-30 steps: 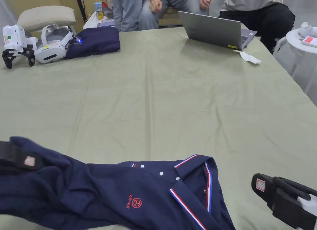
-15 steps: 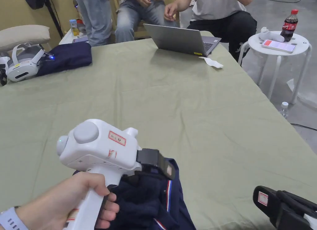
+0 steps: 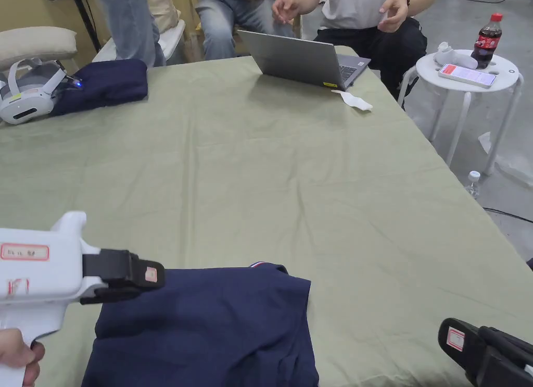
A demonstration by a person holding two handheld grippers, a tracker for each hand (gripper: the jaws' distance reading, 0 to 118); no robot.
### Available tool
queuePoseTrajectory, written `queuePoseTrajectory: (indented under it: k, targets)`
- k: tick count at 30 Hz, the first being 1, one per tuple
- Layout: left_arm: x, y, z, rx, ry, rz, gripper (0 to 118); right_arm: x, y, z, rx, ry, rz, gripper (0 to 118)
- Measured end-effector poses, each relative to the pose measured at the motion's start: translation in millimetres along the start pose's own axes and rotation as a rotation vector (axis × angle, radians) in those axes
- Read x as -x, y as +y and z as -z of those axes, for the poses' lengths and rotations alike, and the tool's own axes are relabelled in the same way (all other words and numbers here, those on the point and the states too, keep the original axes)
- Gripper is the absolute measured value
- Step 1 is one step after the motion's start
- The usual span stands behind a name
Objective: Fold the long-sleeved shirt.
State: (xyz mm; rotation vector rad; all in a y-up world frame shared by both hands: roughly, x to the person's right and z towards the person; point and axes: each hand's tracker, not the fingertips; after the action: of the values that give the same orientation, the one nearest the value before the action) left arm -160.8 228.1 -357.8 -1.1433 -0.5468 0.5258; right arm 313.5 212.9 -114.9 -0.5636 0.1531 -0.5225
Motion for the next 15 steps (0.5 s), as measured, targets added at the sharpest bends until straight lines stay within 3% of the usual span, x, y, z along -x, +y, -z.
queuePoseTrajectory:
  k: [9,11,13,15]
  targets:
    - [-5.9,-53.6,147.5,0.227,-0.188,0.032,0,14.5,-11.7,22.9,0.061,0.045,0.008,1]
    - [-8.9,-63.0,175.6,0.280,-0.077,0.114,0,15.7,-13.1,23.1,0.075,0.040,0.004,1]
    - [2.4,-57.1,180.6,0.217,-0.252,-0.097,0,16.3,-12.3,23.0,0.081,0.031,-0.007,1]
    - [9.6,-57.6,188.0,0.255,-0.223,-0.142,0,16.8,-10.6,23.9,0.082,0.022,-0.011,0]
